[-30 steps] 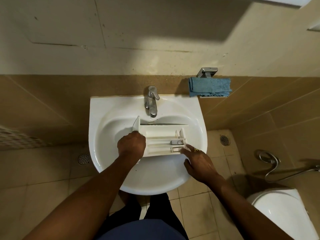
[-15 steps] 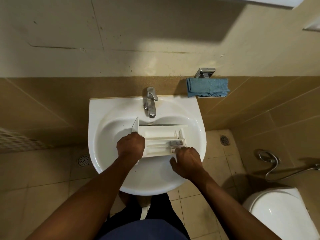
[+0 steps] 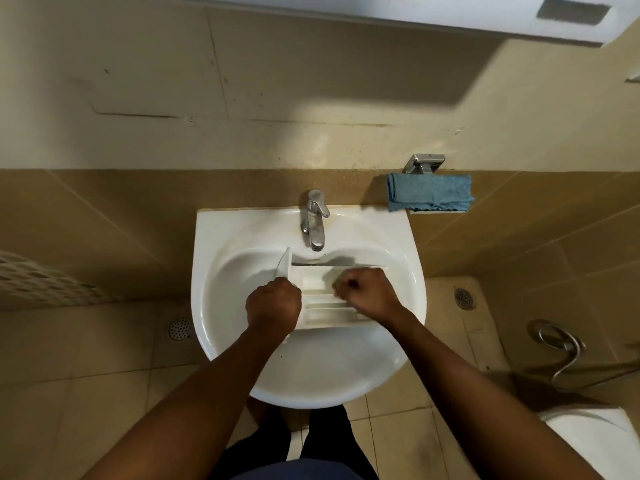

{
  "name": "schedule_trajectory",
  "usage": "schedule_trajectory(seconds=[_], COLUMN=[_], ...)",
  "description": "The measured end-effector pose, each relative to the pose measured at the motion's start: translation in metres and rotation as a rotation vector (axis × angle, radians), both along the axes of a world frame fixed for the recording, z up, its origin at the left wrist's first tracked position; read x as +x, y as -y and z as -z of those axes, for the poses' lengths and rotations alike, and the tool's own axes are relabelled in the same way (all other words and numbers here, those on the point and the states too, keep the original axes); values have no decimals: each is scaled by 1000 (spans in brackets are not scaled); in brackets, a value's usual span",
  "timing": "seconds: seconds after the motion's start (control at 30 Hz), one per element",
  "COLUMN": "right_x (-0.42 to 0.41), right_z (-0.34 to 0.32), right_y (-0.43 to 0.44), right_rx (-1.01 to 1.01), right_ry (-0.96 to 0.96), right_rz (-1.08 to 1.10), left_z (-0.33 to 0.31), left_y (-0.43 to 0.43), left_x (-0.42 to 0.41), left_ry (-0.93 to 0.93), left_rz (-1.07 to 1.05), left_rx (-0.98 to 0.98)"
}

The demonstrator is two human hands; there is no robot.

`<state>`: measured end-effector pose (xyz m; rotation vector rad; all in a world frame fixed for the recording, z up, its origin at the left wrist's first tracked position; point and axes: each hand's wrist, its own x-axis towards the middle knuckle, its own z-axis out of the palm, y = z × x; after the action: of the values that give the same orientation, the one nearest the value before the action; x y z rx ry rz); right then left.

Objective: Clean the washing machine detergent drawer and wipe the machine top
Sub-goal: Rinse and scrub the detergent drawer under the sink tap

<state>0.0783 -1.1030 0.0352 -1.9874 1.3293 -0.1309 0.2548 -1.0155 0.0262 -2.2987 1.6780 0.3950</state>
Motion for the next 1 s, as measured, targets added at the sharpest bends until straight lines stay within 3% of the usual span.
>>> schedule_trajectory(seconds=[0.13,0.27,0.33,0.6,1.0], right_x=[76,110,114,107,99], right_z=[1,8,6,9,22], right_y=[21,34,37,41,40], right_rx=[582,947,1054,1146,1219], right_ry=[714,1073,1199,1334,1334], right_rz=[781,946,995,1056,895], left_z=[4,17,24,33,36], left_y=[-3,2,-2,-5,-6], left_x=[1,3,2,4,4], left_ry=[-78,-86,-65,-22,57], left_rz=[14,-1,20,77,115], left_rx=[13,-81,-6,-211,-190])
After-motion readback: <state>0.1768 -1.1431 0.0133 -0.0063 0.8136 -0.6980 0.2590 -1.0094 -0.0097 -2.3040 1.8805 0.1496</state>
